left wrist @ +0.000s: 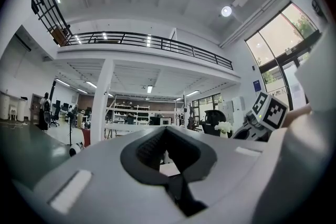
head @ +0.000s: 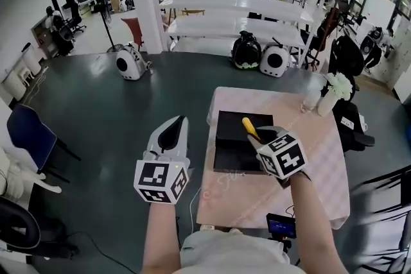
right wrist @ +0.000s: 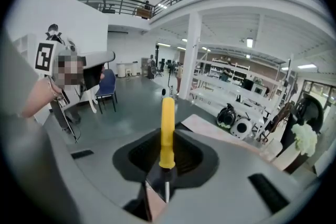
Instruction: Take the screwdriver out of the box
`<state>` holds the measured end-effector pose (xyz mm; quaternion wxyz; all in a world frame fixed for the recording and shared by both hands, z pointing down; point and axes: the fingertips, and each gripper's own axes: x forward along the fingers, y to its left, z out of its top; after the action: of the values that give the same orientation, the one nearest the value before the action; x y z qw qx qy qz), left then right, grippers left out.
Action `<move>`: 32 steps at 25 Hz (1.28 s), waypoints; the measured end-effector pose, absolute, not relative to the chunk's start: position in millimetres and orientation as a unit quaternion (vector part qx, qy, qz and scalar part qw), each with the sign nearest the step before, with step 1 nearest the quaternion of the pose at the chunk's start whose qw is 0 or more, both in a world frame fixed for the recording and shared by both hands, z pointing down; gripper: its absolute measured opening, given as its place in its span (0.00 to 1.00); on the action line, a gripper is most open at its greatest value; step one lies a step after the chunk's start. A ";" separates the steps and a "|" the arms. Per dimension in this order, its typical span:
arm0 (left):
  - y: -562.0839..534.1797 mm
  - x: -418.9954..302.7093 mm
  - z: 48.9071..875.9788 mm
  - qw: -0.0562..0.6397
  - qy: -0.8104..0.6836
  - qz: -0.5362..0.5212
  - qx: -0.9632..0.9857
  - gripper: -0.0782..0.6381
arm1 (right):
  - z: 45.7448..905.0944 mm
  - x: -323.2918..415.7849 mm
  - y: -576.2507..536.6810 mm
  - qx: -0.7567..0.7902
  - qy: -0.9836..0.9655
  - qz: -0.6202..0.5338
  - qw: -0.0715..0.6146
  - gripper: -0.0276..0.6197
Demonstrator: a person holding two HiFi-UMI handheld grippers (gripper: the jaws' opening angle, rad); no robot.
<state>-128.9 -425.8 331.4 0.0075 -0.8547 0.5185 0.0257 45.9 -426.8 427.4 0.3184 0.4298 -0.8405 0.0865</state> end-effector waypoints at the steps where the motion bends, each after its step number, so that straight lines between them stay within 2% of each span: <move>1: -424.2 -126.9 326.8 0.012 0.518 0.027 -0.855 0.12 | 418.3 49.0 -424.5 0.437 -0.842 0.082 0.306 0.17; 15: -411.7 -109.5 278.4 0.059 0.507 0.057 -0.858 0.12 | 306.6 91.6 -389.7 0.558 -0.820 -0.012 0.132 0.17; 23: -404.3 -105.5 251.3 0.094 0.506 0.073 -0.854 0.12 | 254.4 108.9 -370.1 0.617 -0.775 -0.118 0.074 0.17; 32: -396.5 -100.2 228.3 0.121 0.506 0.076 -0.850 0.12 | 223.1 115.9 -351.1 0.618 -0.770 -0.151 0.045 0.17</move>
<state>-100.2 -396.5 228.3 0.1213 -0.8503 0.5065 0.0763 115.9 -351.1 223.1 0.0450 0.6183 -0.7700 -0.1508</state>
